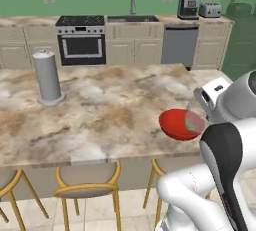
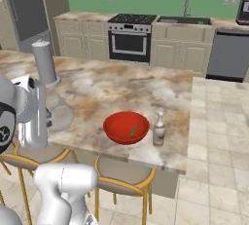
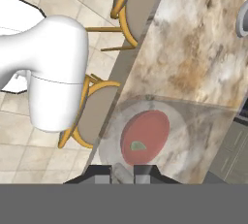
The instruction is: There is a bowl on the dining counter. Grab a lemon wedge from the fridge and place it in the bowl. Then get the liquor bottle and glass cup from the cabinet and place them next to the bowl.
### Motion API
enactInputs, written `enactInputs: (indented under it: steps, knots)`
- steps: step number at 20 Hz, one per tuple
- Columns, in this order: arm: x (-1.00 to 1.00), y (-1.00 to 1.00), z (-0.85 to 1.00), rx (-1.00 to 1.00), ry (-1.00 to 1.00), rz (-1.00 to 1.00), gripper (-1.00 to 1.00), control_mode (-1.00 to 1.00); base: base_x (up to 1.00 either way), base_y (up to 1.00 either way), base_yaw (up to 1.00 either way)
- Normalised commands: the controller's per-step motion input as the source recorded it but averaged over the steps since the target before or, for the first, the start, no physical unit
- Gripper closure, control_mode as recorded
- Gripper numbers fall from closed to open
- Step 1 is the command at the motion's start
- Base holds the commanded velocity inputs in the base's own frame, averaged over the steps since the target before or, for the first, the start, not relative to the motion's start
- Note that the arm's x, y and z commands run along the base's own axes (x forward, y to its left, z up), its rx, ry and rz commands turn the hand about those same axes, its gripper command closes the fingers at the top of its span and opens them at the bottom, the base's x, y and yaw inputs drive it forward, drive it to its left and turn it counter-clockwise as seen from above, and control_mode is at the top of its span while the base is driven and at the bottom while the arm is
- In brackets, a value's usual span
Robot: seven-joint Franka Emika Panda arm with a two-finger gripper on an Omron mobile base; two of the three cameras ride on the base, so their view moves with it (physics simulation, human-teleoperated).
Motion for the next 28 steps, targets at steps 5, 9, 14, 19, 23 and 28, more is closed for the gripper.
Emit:
enactInputs:
  steps: [5, 9, 14, 19, 23, 28]
  knots:
    - [0.00, 0.00, 0.00, 0.00, 0.00, 0.00, 1.00, 1.00, 0.46, 0.35, -0.13]
    - [0.00, 0.00, 0.00, 0.00, 0.00, 0.00, 1.00, 1.00, 0.39, 0.45, -0.08]
    - [0.00, 0.00, 0.00, 0.00, 0.00, 0.00, 1.00, 1.00, 0.37, 0.95, -0.01]
    - [0.00, 0.00, 0.00, 0.00, 0.00, 0.00, 1.00, 1.00, -0.21, 0.70, 0.07]
    - [0.00, 0.00, 0.00, 0.00, 0.00, 0.00, 1.00, 1.00, -0.76, 0.40, 0.15]
    - [0.00, 0.00, 0.00, 0.00, 0.00, 0.00, 1.00, 1.00, 0.68, 0.34, 0.00]
